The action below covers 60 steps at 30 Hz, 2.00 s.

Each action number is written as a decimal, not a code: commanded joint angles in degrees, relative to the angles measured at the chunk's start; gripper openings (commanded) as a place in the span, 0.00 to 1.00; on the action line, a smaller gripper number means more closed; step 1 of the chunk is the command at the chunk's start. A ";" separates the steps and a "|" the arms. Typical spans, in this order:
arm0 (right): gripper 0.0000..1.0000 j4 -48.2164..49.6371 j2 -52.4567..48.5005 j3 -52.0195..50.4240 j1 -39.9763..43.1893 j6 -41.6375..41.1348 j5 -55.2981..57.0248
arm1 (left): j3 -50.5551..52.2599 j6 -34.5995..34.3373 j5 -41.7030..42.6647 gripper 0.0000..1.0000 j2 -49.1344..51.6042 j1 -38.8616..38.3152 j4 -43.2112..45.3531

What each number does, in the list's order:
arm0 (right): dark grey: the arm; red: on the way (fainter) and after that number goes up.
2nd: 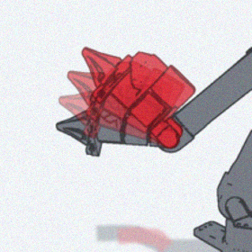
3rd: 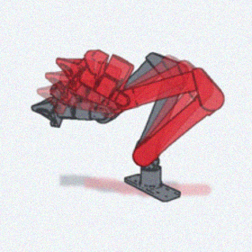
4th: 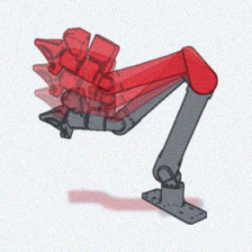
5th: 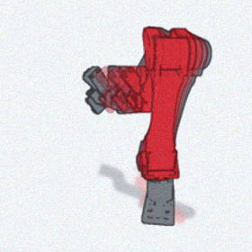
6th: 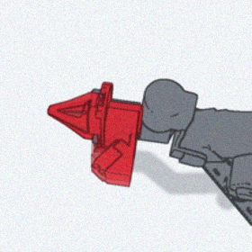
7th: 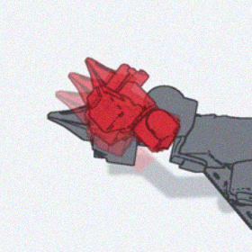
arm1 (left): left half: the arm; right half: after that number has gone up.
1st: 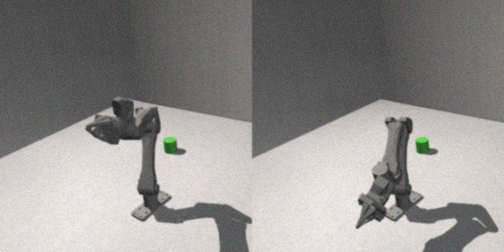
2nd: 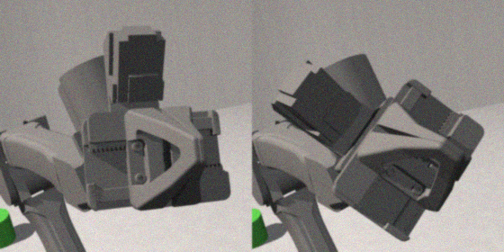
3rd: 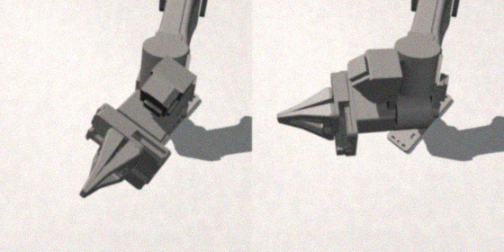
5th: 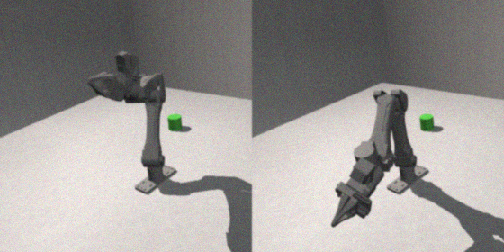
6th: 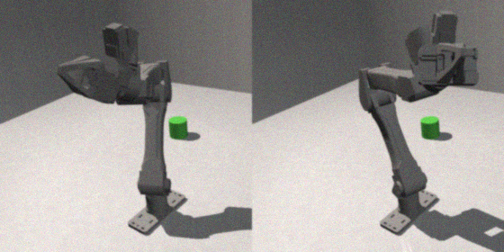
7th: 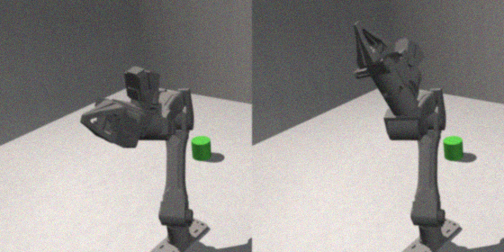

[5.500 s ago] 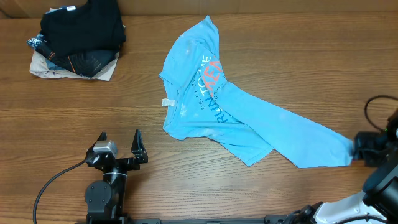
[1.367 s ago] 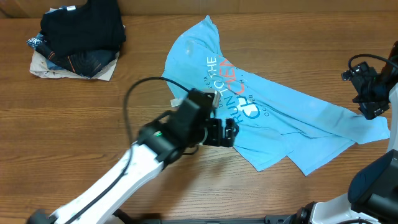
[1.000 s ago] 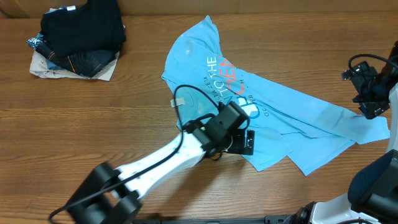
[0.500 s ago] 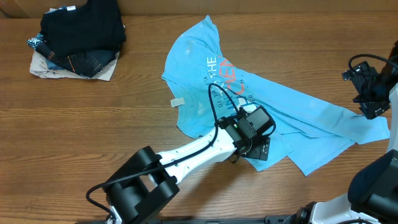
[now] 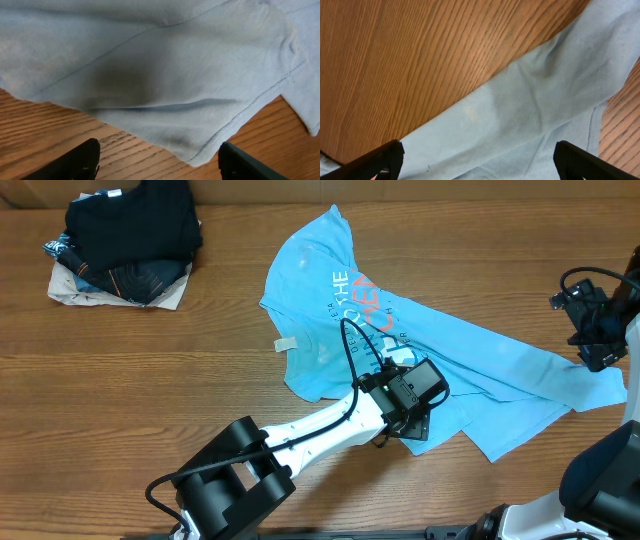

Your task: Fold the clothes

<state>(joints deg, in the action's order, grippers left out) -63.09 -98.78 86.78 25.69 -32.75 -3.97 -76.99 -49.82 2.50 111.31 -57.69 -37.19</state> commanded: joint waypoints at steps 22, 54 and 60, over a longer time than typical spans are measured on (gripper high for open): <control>1.00 1.36 0.68 0.55 -0.09 -0.22 0.94 | -13.00 -6.43 -5.22 1.00 0.90 -1.18 -18.67; 1.00 0.76 0.68 0.55 -0.09 -0.20 0.94 | -16.02 -24.11 -0.92 1.00 12.55 -3.06 -20.31; 1.00 0.76 0.68 0.55 -0.09 -0.22 0.90 | -16.02 -24.09 1.42 1.00 14.05 -2.14 -19.69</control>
<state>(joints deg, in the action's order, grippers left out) -62.57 -98.78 86.78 25.69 -32.80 -3.60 -92.53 -72.55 2.00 123.98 -60.03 -56.97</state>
